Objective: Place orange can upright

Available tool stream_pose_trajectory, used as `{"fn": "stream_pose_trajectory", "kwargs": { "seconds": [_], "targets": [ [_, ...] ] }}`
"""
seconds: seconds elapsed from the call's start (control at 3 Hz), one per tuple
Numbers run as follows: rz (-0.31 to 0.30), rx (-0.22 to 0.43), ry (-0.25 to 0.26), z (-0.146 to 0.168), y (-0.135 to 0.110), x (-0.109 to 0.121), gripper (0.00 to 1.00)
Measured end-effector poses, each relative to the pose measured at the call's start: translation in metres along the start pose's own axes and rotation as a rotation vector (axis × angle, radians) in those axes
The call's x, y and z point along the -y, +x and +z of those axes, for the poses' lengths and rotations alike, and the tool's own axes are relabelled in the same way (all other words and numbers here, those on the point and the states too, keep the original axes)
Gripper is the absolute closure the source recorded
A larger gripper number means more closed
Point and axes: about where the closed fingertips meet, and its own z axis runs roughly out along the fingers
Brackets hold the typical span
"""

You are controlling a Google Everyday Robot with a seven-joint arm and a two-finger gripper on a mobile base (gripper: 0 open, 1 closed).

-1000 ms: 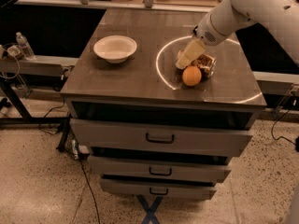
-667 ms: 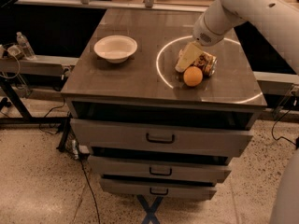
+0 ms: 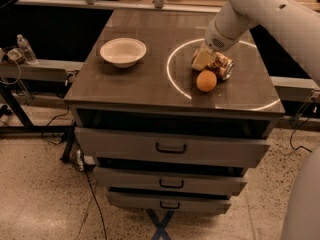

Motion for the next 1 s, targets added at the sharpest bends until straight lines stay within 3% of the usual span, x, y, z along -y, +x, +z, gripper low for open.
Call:
{"fn": "stream_pose_trajectory", "kwargs": {
  "seconds": [0.67, 1.0],
  "targets": [
    [-0.001, -0.016, -0.012, 0.005, 0.003, -0.003, 0.93],
    [0.023, 0.036, 0.015, -0.005, -0.003, 0.01, 1.0]
  ]
}}
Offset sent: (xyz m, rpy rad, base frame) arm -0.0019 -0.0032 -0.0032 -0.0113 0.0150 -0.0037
